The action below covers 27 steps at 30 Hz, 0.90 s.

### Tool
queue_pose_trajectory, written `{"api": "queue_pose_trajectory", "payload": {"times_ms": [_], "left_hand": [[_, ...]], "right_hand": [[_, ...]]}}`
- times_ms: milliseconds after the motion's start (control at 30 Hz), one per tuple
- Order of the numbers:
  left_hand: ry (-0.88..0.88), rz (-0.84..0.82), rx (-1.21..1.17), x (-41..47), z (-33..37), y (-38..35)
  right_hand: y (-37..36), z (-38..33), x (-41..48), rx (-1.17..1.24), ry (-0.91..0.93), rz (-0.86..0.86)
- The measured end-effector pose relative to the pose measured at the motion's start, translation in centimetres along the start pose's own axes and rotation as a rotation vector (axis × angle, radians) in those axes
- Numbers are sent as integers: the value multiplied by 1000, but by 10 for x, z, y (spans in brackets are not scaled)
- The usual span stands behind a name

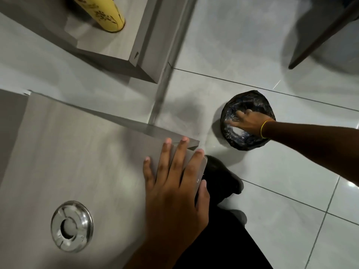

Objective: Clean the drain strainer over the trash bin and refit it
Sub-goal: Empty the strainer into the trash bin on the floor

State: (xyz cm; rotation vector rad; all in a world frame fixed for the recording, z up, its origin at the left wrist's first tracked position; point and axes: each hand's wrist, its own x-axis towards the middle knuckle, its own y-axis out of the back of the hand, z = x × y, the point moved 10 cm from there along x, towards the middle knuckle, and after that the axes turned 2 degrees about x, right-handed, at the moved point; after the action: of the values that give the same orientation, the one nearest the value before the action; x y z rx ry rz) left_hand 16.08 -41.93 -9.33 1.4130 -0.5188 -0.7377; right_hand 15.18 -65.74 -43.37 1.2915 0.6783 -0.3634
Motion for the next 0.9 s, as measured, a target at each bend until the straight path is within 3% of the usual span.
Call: {"api": "queue_pose_trajectory", "payload": {"times_ms": [300, 533, 733, 900], "left_hand": [[-2, -13, -5, 0, -1, -1], [-39, 29, -22, -3, 4, 0], [-60, 49, -30, -3, 3, -2], [-52, -35, -35, -1, 4, -9]], "right_hand": [[0, -9, 10, -192, 61, -26], [9, -12, 18, -207, 94, 1], [15, 23, 3, 223, -147, -25], [33, 92, -66, 970, -630, 73]]}}
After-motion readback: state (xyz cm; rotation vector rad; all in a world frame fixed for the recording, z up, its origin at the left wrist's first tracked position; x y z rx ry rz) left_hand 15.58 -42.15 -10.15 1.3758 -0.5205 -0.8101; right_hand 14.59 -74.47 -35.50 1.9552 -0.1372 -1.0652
